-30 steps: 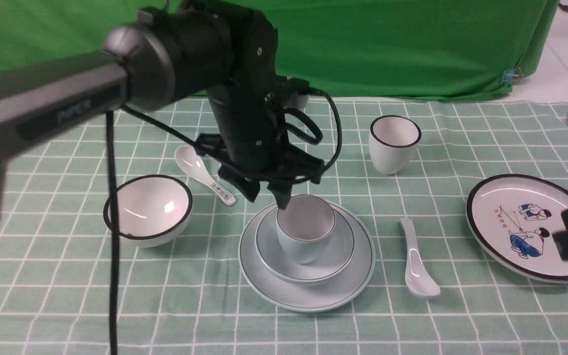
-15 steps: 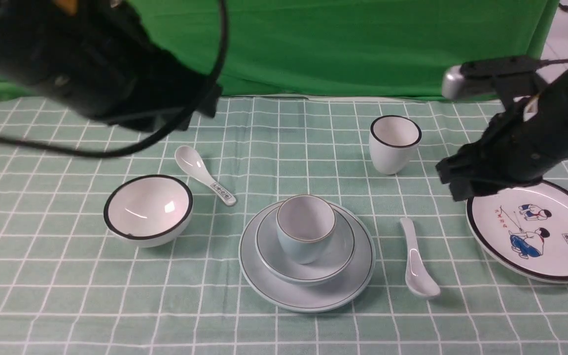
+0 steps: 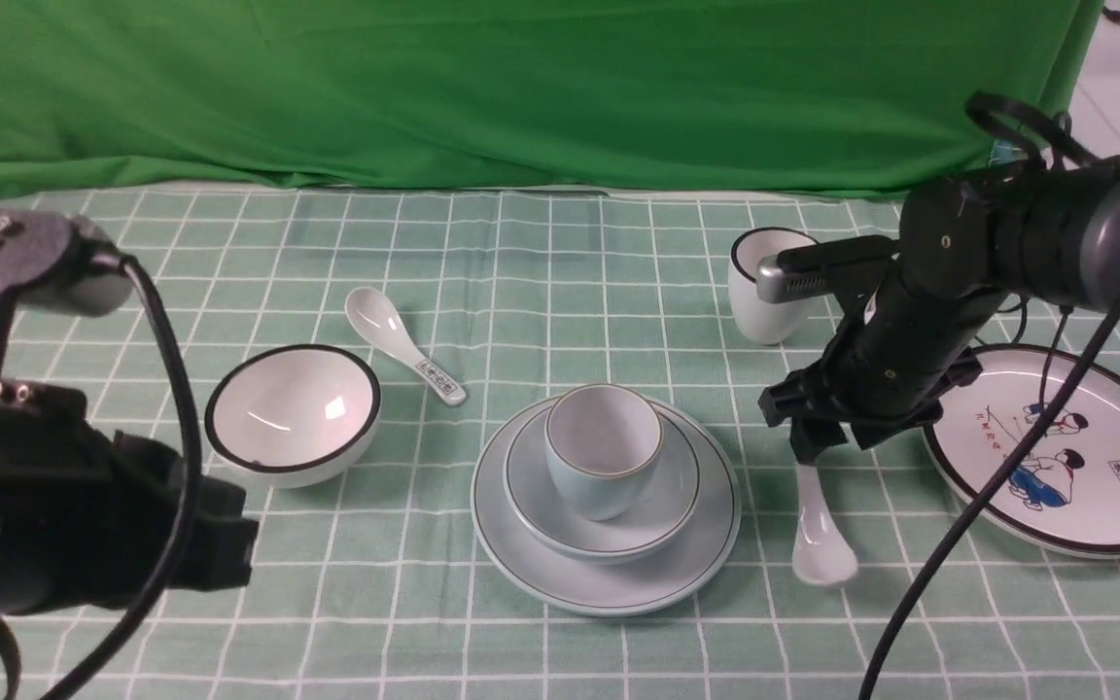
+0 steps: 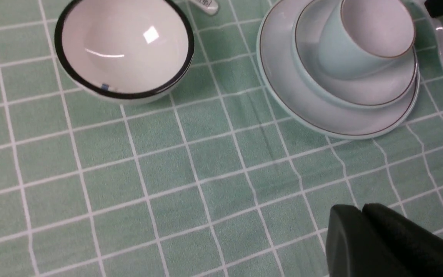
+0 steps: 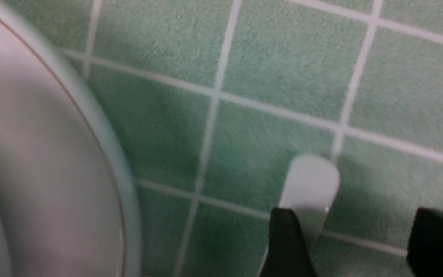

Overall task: Place the bowls on the plates on the blue tablecloth, put the cups on the bowls, and place the spoons in the cups.
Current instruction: 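Move the gripper down to the white spoon beside the saucer, then move the spoon over the cup on the plates and lower it into the cup with the right gripper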

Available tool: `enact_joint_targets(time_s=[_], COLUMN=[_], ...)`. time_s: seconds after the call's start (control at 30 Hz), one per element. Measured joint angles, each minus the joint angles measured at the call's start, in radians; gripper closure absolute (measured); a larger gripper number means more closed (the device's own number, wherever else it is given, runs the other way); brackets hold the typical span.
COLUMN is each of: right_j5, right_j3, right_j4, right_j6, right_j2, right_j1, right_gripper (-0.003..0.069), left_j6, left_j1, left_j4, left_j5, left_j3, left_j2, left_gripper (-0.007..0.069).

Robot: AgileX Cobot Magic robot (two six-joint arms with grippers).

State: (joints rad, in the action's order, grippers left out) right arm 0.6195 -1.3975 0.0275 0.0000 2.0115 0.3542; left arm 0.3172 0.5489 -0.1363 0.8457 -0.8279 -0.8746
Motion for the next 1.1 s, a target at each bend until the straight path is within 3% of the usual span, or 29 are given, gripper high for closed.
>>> enact_joint_targets(time_s=[0.4, 0.57, 0.63, 0.83, 0.93, 1.1], right_j5=[-0.024, -0.016, -0.015, -0.026, -0.132, -0.735], right_j3=[-0.004, -0.006, -0.007, 0.003, 0.046, 0.310], right_j4=[0.000, -0.004, -0.012, 0.000, 0.013, 0.034], right_j6=[0.017, 0.012, 0.000, -0.016, -0.017, 0.019], right_j2=[0.031, 0.041, 0.041, -0.061, -0.180, -0.414], right_j1=[0.028, 0.028, 0.028, 0.032, 0.056, 0.182], right_gripper=[0.0216, 0.0384, 0.0498, 0.0487, 0.0487, 0.0487], left_j6=[0.023, 0.023, 0.025, 0.033, 0.033, 0.034], left_j1=[0.000, 0.000, 0.000, 0.000, 0.000, 0.000], left_j4=[-0.003, -0.004, -0.004, -0.007, -0.021, -0.043], left_j5=[-0.004, -0.004, -0.004, -0.004, -0.018, -0.051], left_j3=[0.008, 0.008, 0.008, 0.008, 0.008, 0.008], left_j2=[0.000, 0.000, 0.000, 0.000, 0.000, 0.000], left_gripper=[0.0615, 0.0615, 0.0615, 0.0615, 0.0615, 0.0615])
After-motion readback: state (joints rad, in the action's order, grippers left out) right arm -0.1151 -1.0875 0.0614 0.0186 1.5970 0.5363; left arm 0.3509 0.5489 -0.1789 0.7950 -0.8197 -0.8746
